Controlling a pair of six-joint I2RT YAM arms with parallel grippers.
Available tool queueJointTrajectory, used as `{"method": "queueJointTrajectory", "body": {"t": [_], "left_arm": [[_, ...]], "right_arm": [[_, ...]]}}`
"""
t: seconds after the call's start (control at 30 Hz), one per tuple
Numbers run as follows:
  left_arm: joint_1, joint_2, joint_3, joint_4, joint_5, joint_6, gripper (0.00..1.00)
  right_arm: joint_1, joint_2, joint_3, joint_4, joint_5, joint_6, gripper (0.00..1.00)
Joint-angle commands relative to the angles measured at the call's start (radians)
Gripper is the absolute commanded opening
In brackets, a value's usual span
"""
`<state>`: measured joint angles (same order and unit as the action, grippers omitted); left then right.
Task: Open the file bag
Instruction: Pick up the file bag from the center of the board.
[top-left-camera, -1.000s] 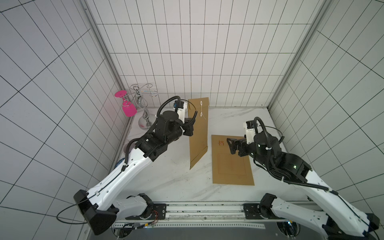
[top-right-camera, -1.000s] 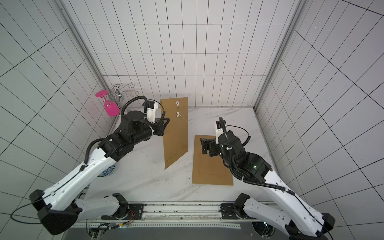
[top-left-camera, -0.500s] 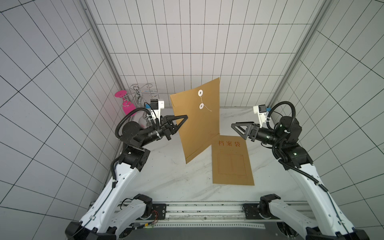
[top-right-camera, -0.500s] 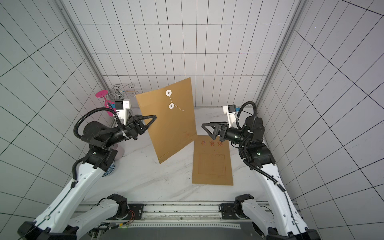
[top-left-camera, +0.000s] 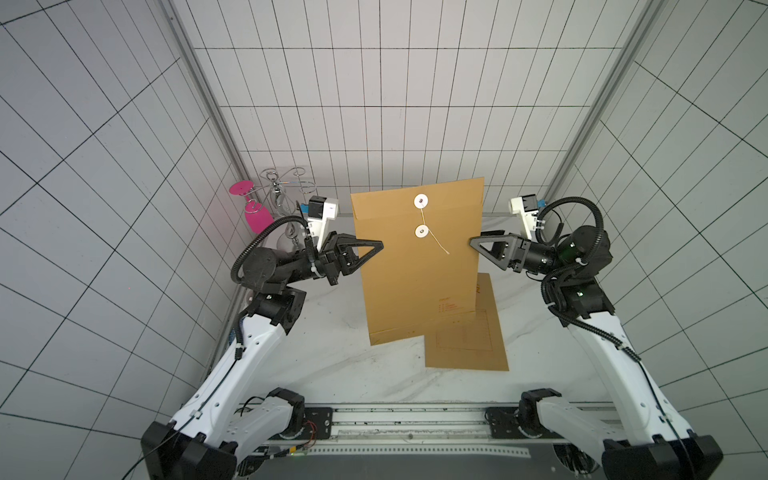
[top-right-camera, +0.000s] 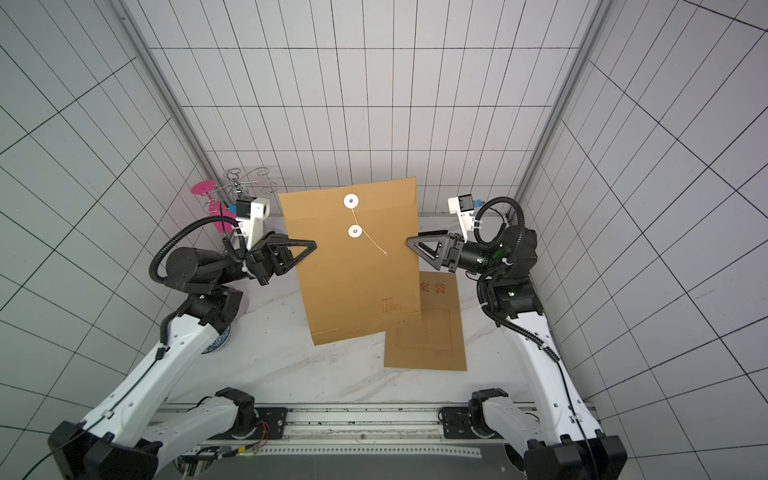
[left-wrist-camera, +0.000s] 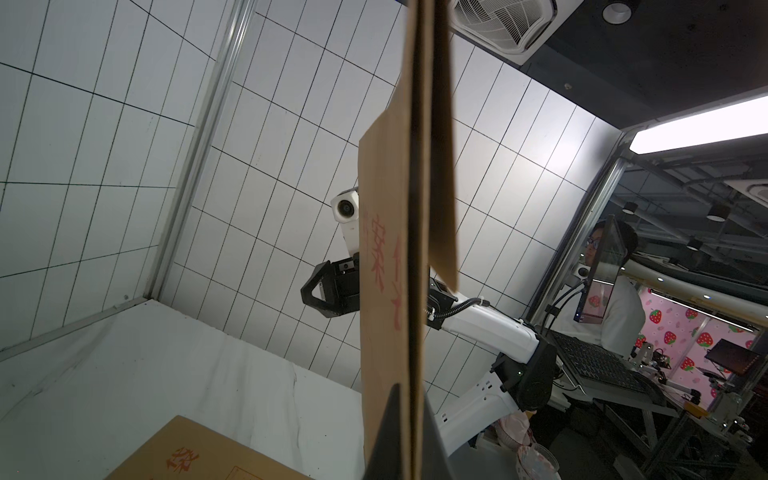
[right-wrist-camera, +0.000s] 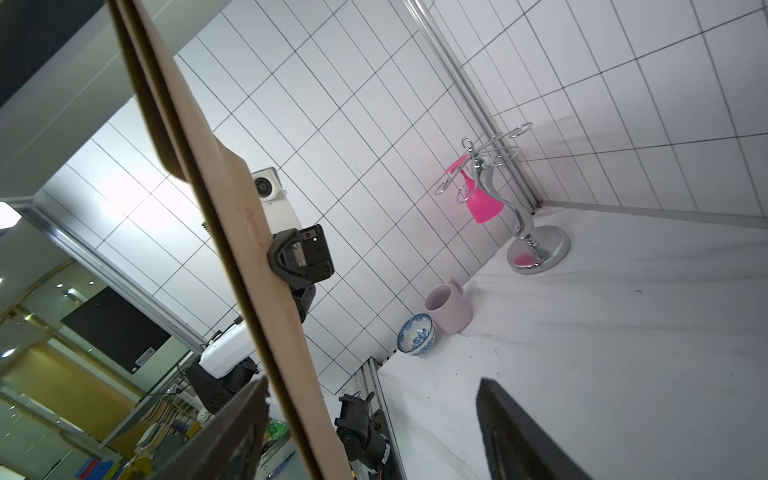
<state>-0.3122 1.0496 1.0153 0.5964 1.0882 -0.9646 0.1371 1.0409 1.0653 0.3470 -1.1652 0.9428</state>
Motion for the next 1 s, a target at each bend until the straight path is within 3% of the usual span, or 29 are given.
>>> {"method": "queueJointTrajectory", "body": {"t": [0.0,0.2,0.27,0.4,0.53,0.6,0.63,0.7,0.77,0.97], "left_arm": [[0.004,0.008,0.031,0.078,0.013,-0.049,0.0],[0.004,0.032,0.037,0.079,0.01,-0.052,0.0],[0.004,0.041,0.033,0.082,0.012,-0.052,0.0],[0.002,0.048,0.022,0.077,0.007,-0.042,0.0],[0.004,0.049,0.025,-0.032,-0.055,0.03,0.0],[0.004,0.049,0.042,-0.135,-0.101,0.098,0.38],[0.004,0.05,0.046,-0.153,-0.114,0.109,0.48],[0.003,0.056,0.045,-0.123,-0.124,0.082,0.59],[0.004,0.069,0.046,-0.085,-0.117,0.045,0.59],[0.002,0.092,0.047,-0.093,-0.04,0.031,0.39]], "right_arm": [[-0.004,-0.005,-0.031,0.188,-0.063,0.126,0.75],[0.023,-0.03,-0.05,0.201,-0.069,0.137,0.6],[0.045,-0.033,-0.053,0.198,-0.071,0.133,0.5],[0.065,-0.039,-0.057,0.148,-0.06,0.097,0.19],[0.064,-0.053,-0.071,0.121,-0.05,0.072,0.0],[0.062,-0.06,-0.077,0.102,-0.045,0.061,0.0],[0.063,-0.062,-0.08,0.084,-0.042,0.051,0.0],[0.063,-0.066,-0.092,0.074,-0.042,0.045,0.0],[0.062,-0.071,-0.1,0.067,-0.039,0.038,0.0],[0.05,-0.079,-0.098,-0.016,-0.009,-0.018,0.0]]}}
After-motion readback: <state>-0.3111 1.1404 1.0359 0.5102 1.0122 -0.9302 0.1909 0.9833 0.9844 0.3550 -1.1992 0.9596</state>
